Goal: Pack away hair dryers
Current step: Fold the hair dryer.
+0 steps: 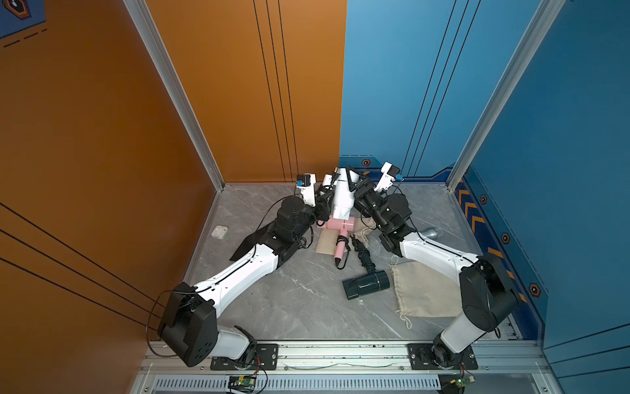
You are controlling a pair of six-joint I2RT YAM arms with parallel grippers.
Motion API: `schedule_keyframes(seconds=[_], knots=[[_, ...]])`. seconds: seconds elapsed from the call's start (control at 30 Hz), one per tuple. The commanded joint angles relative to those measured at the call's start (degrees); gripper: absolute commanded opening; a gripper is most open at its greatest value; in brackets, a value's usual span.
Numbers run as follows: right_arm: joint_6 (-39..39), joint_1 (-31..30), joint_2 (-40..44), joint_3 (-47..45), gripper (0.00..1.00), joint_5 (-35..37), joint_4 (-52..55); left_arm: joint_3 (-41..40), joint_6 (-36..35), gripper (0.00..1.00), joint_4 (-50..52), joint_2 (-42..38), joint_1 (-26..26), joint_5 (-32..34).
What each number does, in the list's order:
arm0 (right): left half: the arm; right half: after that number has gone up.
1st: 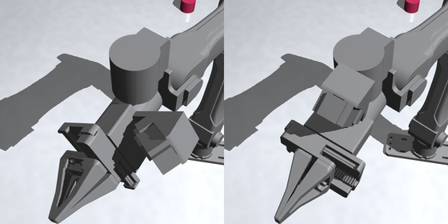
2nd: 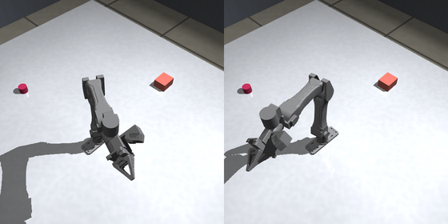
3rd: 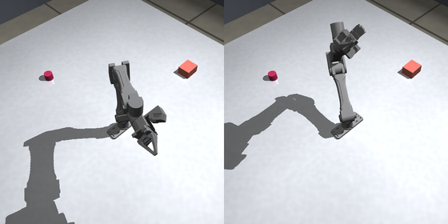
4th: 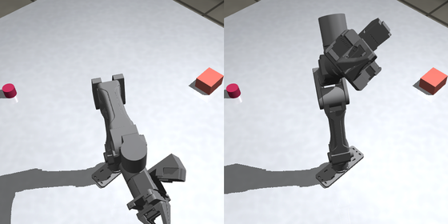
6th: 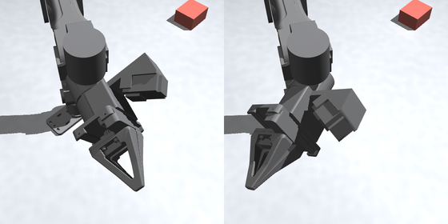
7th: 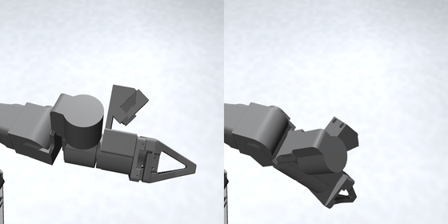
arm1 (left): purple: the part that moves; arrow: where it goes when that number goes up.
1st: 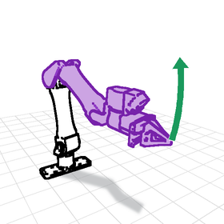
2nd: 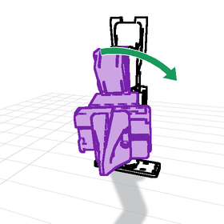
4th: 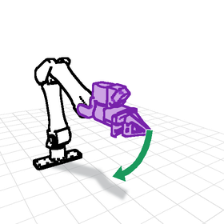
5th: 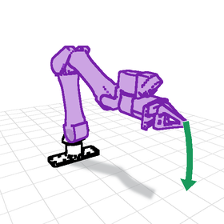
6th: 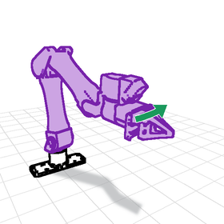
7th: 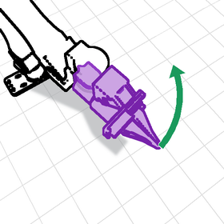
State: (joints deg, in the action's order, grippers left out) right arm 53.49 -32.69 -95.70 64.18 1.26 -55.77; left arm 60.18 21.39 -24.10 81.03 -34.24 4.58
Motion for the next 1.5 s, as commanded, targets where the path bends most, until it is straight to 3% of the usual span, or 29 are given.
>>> schedule_keyframes(seconds=[0.0,0.2,0.4,0.5,0.67,0.93,1.07,1.17,1.37,1.47], knots=[[3.89,-6.95,-2.8,1.79,0.38,-1.06,-6.74,3.78,7.49,0.0,-13.78,1.63,-5.66,-2.81],[3.55,-5.06,-1.33,3.09,0.45,-7.06,1.58,3.57,6.28,0.0,-12.62,0.36,-4.43,-5.29],[2.27,-1.49,0.67,3.42,0.71,-17.16,13.17,4.15,5.54,0.0,-8.24,-1.66,-1.15,-10.8],[1.54,0.14,1.84,3.12,0.78,-22.8,16.07,5.28,5.51,0.0,-6.02,-1.83,0.34,-14.95],[-1.9,0.95,3.28,4.19,0.82,-29.64,22.85,5.93,5.74,0.0,-4.77,-2.12,2.34,-20.17],[-2.08,3.13,2.43,6.3,0.77,-35.04,25.38,6.54,6.45,0.0,-2.71,-2.88,5.2,-28.6],[-1.82,3.42,1.91,7.64,0.59,-36.17,25.66,6.03,6.46,0.0,-1.74,-3.84,6.11,-28.88],[-2.07,3.24,1.86,7.71,0.5,-35.9,25.38,5.65,6.61,0.0,-1.66,-4.19,6.29,-28.58],[-4.38,3.33,2.46,8.24,0.44,-35.36,25.97,5.47,7.0,0.43,-0.6,-5.09,6.72,-28.54],[-5.91,3.57,2.69,8.5,0.44,-35.78,26.49,5.65,6.15,0.56,2.21,-6.37,7.63,-29.6]])
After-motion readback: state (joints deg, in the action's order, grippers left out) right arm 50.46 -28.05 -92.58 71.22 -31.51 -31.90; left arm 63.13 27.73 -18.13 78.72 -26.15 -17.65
